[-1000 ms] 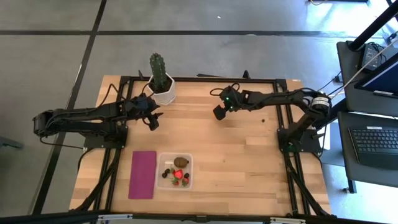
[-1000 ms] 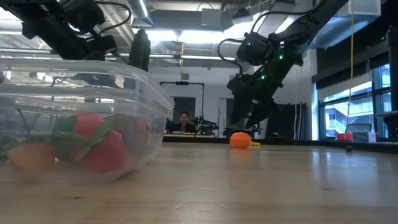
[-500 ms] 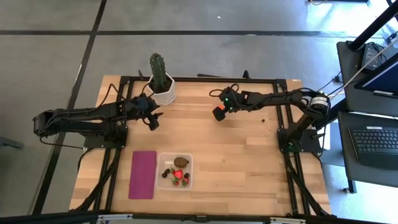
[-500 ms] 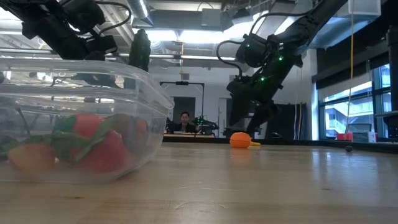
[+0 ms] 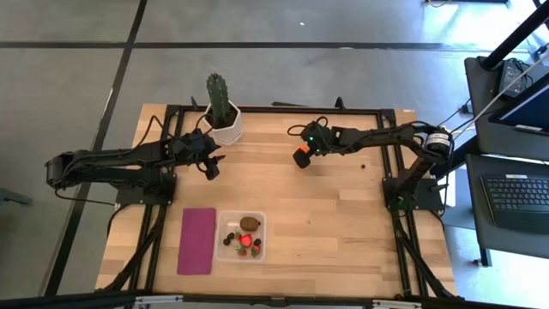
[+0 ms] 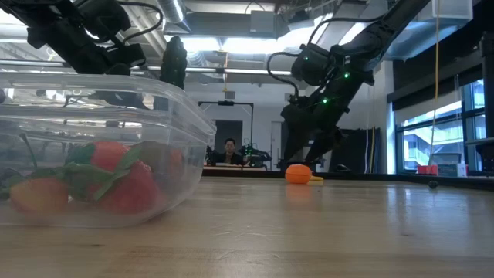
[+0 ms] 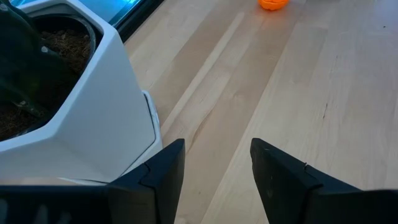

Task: Pick and placing Produce into tupperware
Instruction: Put the pumpkin into the transparent bin

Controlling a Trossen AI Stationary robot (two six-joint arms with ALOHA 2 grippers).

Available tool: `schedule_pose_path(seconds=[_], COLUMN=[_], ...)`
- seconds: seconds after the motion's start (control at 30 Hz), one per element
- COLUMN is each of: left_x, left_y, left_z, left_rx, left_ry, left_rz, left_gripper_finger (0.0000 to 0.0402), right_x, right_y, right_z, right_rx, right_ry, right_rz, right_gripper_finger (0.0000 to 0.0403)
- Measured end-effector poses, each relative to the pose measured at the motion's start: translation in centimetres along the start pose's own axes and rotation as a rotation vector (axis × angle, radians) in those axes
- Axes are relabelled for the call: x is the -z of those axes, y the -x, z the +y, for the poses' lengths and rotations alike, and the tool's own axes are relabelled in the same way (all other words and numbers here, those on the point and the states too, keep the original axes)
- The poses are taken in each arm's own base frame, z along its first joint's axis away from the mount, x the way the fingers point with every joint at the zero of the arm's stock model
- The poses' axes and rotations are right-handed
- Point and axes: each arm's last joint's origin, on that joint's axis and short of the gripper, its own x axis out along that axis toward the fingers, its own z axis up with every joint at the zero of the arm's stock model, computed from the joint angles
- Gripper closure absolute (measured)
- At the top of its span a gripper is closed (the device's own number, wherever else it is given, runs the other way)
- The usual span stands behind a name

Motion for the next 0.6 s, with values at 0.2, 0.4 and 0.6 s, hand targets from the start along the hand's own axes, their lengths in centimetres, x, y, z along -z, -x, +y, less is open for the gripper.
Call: schedule_pose_path(seconds=[0.2, 0.4, 0.6], left_x=[0.0, 0.0, 0.0], left_y=[0.0, 0.0, 0.0], left_z=[0.0, 0.0, 0.0], left_rx=[0.0, 0.0, 0.001], left_ry=[0.0, -0.005, -0.008], left_rz=[0.0, 0.0, 0.0], left_gripper_finger=[0.0225, 0.0225, 0.0225], right_x=[0.4, 1.0, 1.5], right_y=[-1.6, -2.9, -3.8], right_z=[0.1, 0.1, 0.1], right_rx=[0.006, 0.016, 0.032], right_ry=[0.026, 0.028, 0.031], right_rz=[0.007, 0.035, 0.057], right_gripper_finger=[0.0022, 0.0022, 0.003])
